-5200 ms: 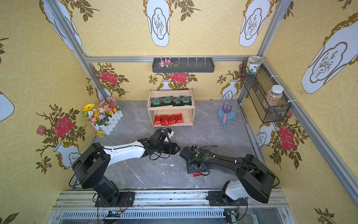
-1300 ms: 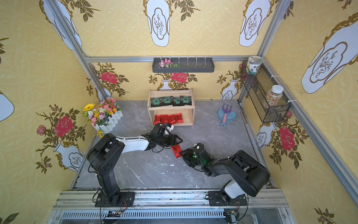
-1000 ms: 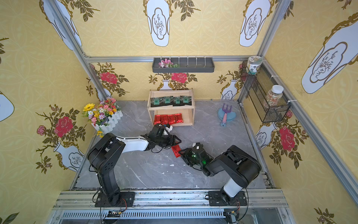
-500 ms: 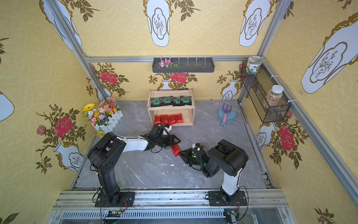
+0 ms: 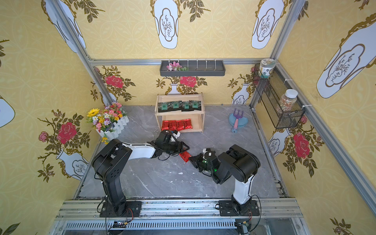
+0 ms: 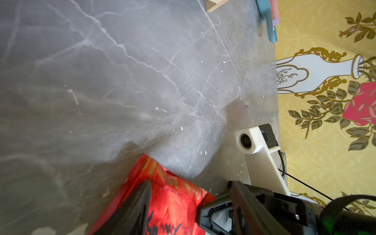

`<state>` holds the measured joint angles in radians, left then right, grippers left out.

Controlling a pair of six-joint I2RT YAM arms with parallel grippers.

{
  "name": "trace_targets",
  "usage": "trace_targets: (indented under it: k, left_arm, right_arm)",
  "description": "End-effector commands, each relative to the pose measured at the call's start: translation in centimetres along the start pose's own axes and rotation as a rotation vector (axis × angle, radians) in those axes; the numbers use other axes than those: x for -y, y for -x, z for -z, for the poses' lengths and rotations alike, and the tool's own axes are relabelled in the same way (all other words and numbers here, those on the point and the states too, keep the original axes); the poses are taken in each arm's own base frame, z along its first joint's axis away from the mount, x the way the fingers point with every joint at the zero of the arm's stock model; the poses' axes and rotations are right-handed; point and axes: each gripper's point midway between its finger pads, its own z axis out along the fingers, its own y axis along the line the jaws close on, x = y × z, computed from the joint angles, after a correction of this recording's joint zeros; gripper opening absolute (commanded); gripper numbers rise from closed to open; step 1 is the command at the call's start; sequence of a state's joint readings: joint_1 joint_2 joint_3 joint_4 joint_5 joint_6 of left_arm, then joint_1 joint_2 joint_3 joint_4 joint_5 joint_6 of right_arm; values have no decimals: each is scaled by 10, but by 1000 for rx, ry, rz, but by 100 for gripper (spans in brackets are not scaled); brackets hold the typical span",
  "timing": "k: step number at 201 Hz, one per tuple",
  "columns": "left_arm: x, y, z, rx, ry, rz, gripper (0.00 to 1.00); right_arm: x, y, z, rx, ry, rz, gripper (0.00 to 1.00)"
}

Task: Place the tea bags on the shelf by color
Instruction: Pick up the tea bag from the center of the board.

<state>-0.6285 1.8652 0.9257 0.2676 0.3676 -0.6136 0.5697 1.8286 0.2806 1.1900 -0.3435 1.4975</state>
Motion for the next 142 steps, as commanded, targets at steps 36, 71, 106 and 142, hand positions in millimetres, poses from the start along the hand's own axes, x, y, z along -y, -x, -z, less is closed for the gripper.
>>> trace_targets:
  k: [36, 71, 106, 142]
  left_arm:
    - [17, 25, 40, 83, -72, 29, 69]
    - [17, 26, 66, 87, -151, 73, 69]
    - [14, 31, 92, 120, -207, 93, 69]
    - [10, 32, 108, 142, -263, 117, 69]
  right_arm:
    - [-10, 9, 8, -87, 60, 70, 0]
    - [-35, 6, 5, -223, 173, 120, 0]
    - [-56, 1, 7, -310, 202, 207, 0]
    - [-75, -5, 17, -369, 157, 350, 0]
